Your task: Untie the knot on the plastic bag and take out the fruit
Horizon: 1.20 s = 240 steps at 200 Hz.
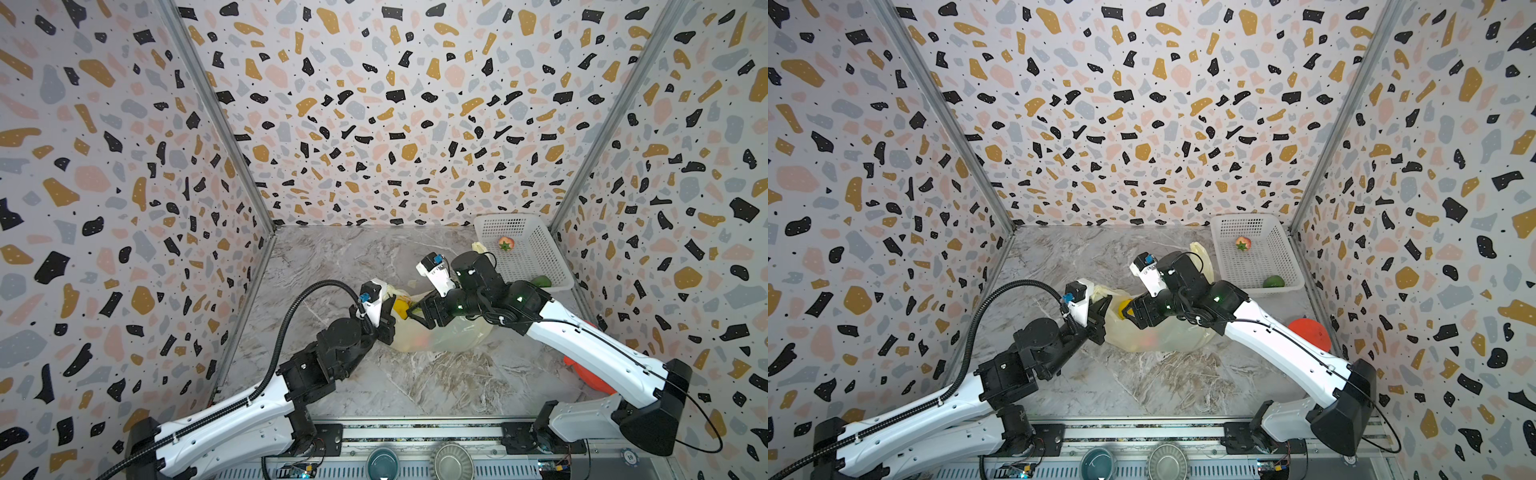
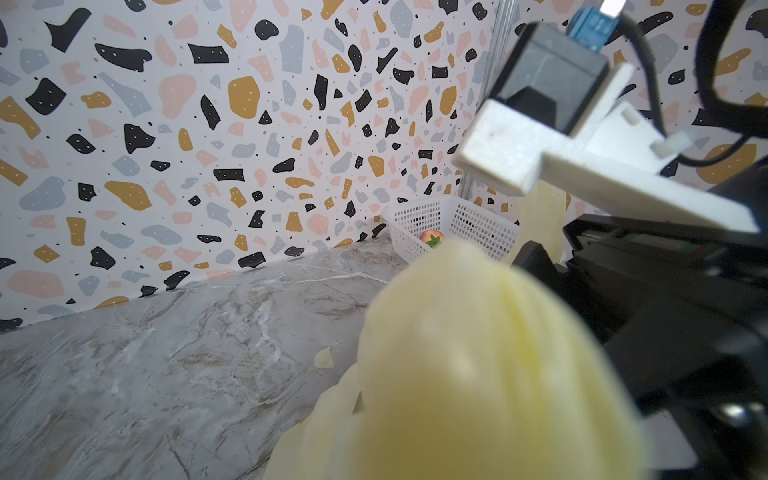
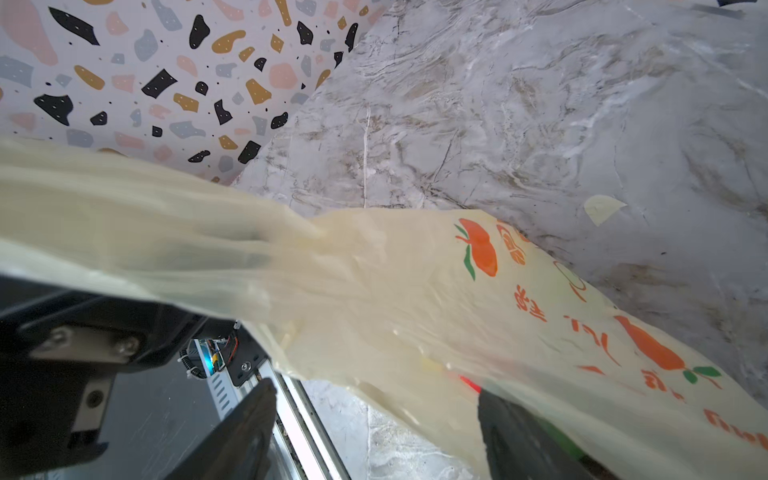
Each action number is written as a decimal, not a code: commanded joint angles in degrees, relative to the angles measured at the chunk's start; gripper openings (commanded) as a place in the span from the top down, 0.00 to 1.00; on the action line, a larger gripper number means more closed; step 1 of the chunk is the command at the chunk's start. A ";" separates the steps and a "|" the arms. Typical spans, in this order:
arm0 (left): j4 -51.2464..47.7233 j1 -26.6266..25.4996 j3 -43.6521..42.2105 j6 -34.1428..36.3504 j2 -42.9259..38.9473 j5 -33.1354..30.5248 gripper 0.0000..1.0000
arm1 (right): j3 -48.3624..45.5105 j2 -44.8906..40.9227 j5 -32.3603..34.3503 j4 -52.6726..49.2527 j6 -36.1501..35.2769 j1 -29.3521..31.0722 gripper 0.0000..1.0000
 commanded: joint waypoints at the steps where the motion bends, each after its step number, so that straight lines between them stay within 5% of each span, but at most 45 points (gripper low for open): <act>1: 2.45 0.21 -0.58 0.19 -1.36 -0.37 1.00 | 0.92 -0.20 -0.93 0.52 0.20 -1.13 0.28; 67: 0.85 -0.84 -3.79 -4.18 -2.72 -0.07 1.00 | -1.24 4.36 2.11 3.37 -0.38 -4.81 0.38; 112: -0.40 -1.47 -5.38 -7.11 -5.16 -5.08 1.00 | -18.26 -5.28 9.07 6.44 3.96 -0.45 0.38; 165: 1.65 -2.84 -6.51 -8.22 -5.38 -3.34 1.00 | -33.35 -12.32 14.55 6.99 10.96 5.04 0.35; 197: -0.10 -4.61 -7.15 -8.69 -3.98 -1.34 1.00 | -30.29 -12.66 17.08 6.98 9.89 6.27 0.24; 240: -1.60 -7.59 -8.66 -10.10 -6.18 -4.57 1.00 | -19.71 -9.55 14.11 5.31 9.15 6.26 0.24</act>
